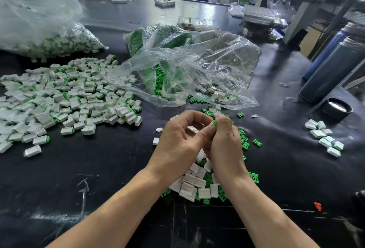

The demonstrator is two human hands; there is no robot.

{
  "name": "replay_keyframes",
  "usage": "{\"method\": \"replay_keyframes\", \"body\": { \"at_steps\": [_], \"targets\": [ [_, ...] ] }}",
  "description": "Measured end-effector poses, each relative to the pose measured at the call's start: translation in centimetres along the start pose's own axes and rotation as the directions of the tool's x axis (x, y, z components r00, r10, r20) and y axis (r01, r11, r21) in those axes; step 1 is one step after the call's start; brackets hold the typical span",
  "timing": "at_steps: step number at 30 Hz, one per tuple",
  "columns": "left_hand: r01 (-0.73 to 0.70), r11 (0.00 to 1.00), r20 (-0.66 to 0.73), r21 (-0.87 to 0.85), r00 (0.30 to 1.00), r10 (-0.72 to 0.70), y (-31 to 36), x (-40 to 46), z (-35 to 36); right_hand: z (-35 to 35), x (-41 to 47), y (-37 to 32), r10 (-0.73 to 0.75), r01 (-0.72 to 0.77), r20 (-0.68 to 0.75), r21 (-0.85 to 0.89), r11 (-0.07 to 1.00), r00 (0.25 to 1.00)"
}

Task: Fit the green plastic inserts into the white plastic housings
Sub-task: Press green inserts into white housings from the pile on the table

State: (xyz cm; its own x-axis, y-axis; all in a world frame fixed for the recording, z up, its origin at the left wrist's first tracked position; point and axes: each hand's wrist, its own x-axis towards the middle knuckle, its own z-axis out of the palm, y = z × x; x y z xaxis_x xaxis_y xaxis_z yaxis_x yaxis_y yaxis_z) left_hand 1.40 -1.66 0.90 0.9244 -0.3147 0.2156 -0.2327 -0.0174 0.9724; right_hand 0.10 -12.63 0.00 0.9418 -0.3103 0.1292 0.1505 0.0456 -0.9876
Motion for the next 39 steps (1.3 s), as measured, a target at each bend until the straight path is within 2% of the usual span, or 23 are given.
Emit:
{"method": "replay_keyframes", "body": {
  "at_steps": [10,17,29,32,37,39],
  "targets": [
    [-0.021,1.0,0.003,0.01,1.0,0.021,-0.3,-0.1,0.0,-0.1,0.0,0.4,0.035,-0.035,0.039,-0.014,0.999,0.999],
    [-0.034,0.999,0.011,-0.012,0.999,0.034,-0.3,-0.1,-0.1,-0.2,-0.1,0.2,-0.013,0.014,0.015,-0.045,0.999,1.0],
    [-0.032,0.999,0.002,-0.027,0.999,0.032,-0.7,-0.1,0.0,-0.2,0.4,1.3,0.064,-0.065,-0.043,-0.025,0.998,0.997],
    [-0.025,0.999,0.003,-0.039,1.0,0.025,-0.6,0.0,-0.1,-0.3,0.3,1.1,0.076,-0.076,-0.01,-0.006,0.997,0.997],
    [-0.031,0.999,-0.042,-0.01,0.999,0.03,-0.8,0.3,-0.7,-1.4,0.4,0.6,-0.054,0.046,-0.04,-0.187,0.981,0.998],
    [-0.03,0.999,-0.08,0.013,0.996,0.031,-0.8,0.4,-1.0,-1.9,0.6,0.4,-0.078,0.066,-0.059,-0.182,0.981,0.995]
  ]
}}
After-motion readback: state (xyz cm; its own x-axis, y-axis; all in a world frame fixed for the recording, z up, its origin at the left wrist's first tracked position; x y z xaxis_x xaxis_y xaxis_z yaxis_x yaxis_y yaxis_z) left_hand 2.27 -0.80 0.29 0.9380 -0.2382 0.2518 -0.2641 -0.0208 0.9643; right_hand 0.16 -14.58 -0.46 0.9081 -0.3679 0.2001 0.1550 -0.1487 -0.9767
